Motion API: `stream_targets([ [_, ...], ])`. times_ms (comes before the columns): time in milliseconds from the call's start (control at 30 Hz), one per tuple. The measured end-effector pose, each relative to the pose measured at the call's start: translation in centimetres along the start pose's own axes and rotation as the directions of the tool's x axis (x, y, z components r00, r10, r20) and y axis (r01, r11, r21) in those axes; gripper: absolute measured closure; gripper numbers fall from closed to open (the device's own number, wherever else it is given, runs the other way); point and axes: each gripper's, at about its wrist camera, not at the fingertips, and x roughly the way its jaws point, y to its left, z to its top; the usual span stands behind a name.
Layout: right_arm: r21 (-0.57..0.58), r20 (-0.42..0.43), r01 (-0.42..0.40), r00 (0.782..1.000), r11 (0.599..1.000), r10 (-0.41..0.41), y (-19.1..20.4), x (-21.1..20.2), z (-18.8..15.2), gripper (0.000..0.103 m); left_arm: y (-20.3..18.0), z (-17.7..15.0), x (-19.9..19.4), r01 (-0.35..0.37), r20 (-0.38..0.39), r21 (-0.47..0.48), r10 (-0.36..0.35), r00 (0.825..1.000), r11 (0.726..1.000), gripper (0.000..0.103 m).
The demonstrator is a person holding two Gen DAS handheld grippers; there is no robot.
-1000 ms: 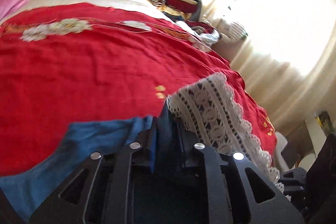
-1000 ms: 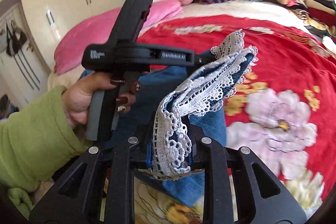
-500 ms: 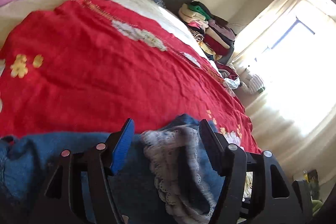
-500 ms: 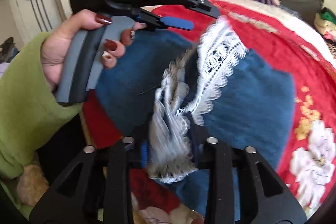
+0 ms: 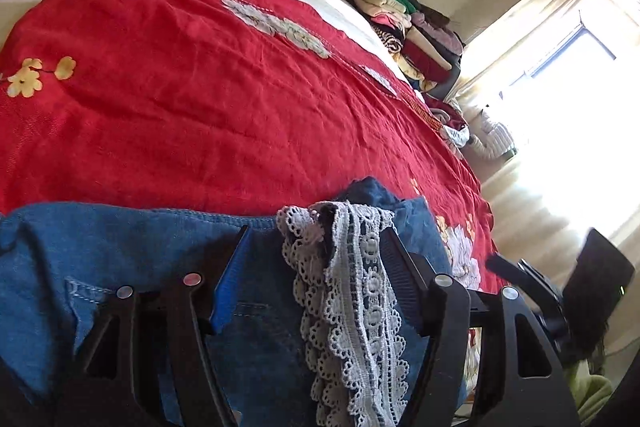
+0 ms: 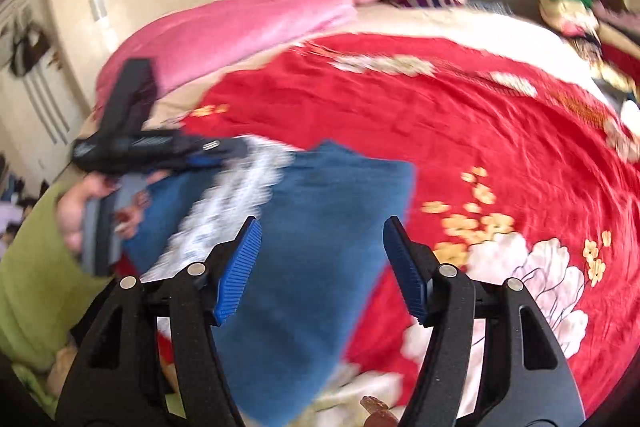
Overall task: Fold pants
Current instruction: 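Lift the lace hem with the right tool and fold it over the pants, then lay the folded hem flat and open both tools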
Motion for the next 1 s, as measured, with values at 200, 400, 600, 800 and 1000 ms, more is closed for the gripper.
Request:
stream_targets([
  [200, 0.168, -0.070, -0.046, 0.996, 0.985, 0.059, -6.0, 4.4, 1.8, 0.046, -0.3, 0.4, 1.8, -0.041, -0.030, -0.014, 0.040, 0.999, 0.999, 0.040],
  [400, 0.280, -0.128, -0.161, 0.971, 0.947, 0.203, -8.2, 8.6, 1.6, 0.068, -0.9, 0.5, 2.4, -0.041, -0.028, -0.007, 0.041, 0.999, 0.999, 0.081],
  [600, 0.224, -0.012, -0.232, 0.971, 0.947, 0.241, -7.5, 6.5, 1.6, 0.099, -3.5, 1.5, 1.4, -0.024, 0.020, 0.088, 0.023, 1.000, 0.996, 0.086],
  [800, 0.171, -0.072, -0.090, 0.992, 0.981, 0.104, -6.7, 7.8, 1.2, 0.093, -3.5, 1.4, 3.3, -0.137, -0.013, 0.132, 0.140, 0.990, 0.982, 0.084],
  [1000, 0.131, -0.075, 0.011, 0.997, 0.991, -0.001, -6.5, 7.6, 1.0, 0.066, -2.7, 1.0, 1.8, -0.199, 0.016, 0.148, 0.199, 0.980, 0.969, 0.064],
])
